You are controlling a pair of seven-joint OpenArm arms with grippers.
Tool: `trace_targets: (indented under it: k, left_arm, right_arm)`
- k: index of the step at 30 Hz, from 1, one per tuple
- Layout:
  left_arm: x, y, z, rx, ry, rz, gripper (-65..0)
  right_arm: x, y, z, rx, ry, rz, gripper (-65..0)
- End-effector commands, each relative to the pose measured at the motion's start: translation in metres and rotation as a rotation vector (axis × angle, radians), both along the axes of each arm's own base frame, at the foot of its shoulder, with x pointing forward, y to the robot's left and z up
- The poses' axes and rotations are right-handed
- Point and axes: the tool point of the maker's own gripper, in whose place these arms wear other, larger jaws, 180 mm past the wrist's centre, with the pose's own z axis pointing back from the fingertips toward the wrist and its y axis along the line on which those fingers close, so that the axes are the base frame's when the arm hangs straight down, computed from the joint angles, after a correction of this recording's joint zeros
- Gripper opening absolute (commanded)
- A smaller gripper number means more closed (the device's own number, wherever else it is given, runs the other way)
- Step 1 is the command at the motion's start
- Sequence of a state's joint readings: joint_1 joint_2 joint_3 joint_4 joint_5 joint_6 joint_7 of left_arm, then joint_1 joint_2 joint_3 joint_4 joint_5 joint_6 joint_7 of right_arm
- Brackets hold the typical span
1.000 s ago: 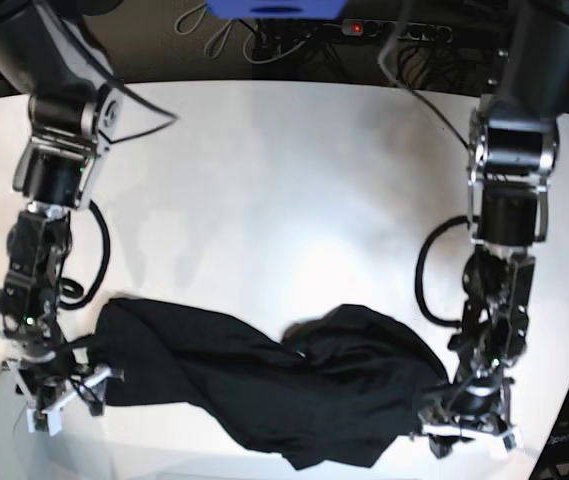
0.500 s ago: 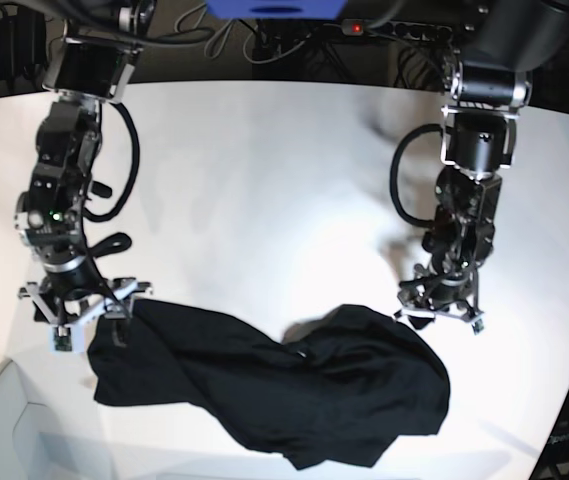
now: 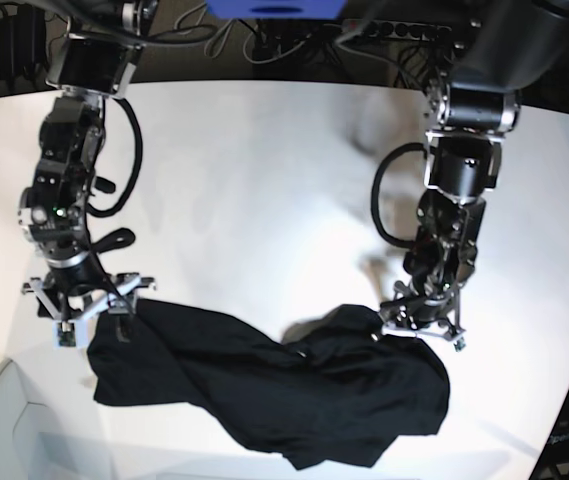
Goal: Layout the t-shirt on the table in an organized manner, then fold the t-shirt properly
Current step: 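Lower the shirt onto the table with both grippers and release the right gripper, then hold the shirt with the left gripper while the right gripper moves aside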
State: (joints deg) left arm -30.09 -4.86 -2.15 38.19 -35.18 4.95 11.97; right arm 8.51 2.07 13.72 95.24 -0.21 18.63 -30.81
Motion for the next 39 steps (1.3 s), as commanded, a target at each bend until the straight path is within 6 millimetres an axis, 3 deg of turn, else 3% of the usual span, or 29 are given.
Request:
trace_targets:
  k: [1, 6, 10, 12, 14, 15, 18, 21, 23, 26, 29, 34, 39]
  left_arm:
    - [0.02, -0.005, 0.024, -0.006, -0.06, -0.002, -36.6]
    - [0.021, -0.017, 0.008, -0.027, 0.004, -0.004, -36.6]
    - [0.022, -0.009, 0.004, 0.012, -0.022, 0.03, -37.2]
    - [0.021, -0.011, 0.002, 0.066, -0.029, -0.004, -44.1]
    - [0.021, -0.012, 0.002, 0.107, -0.035, -0.035, -60.0]
    - [0.02, -0.009, 0.001, 0.115, -0.03, -0.039, -65.0]
    - [0.004, -0.005, -0.016, 0.117, 0.003, -0.033, -62.8]
    - [-0.008, -0.009, -0.021, 0.108, 0.007, -0.052, -65.0]
    - [-0.025, -0.002, -0.027, 0.108, 0.033, -0.077, -64.7]
    - [-0.048, -0.016, -0.014, 0.082, 0.008, -0.146, -64.7]
    - [-0.074, -0.003, 0.015, 0.058, -0.048, -0.143, -64.7]
    - [-0.114, 0.04, 0.069, 0.03, -0.104, -0.071, -64.7]
    - [-0.137, 0.084, 0.099, 0.043, -0.113, 0.015, -64.7]
  right_arm:
    - [0.007, 0.001, 0.019, -0.001, -0.062, 0.008, -24.4]
    - [0.008, 0.006, 0.019, 0.015, -0.065, 0.01, -24.4]
    - [0.008, 0.007, 0.019, 0.017, -0.064, 0.01, -24.4]
    - [0.008, 0.005, 0.018, 0.013, -0.062, 0.01, -24.4]
    - [0.008, 0.004, 0.018, 0.013, -0.063, 0.008, -24.4]
    - [0.009, 0.005, 0.017, 0.014, -0.058, 0.01, -24.4]
    - [0.011, 0.005, 0.008, 0.021, -0.038, 0.01, -24.3]
    - [0.011, 0.005, -0.009, 0.036, 0.004, 0.01, -24.3]
    - [0.015, 0.006, -0.019, 0.048, 0.032, 0.01, -24.3]
    - [0.014, 0.006, -0.041, 0.067, 0.086, 0.007, -24.3]
    - [0.014, 0.003, -0.049, 0.067, 0.091, 0.008, -24.2]
    - [0.012, 0.004, -0.068, 0.087, 0.122, 0.007, -24.2]
    - [0.008, 0.005, -0.086, 0.101, 0.166, 0.006, -24.2]
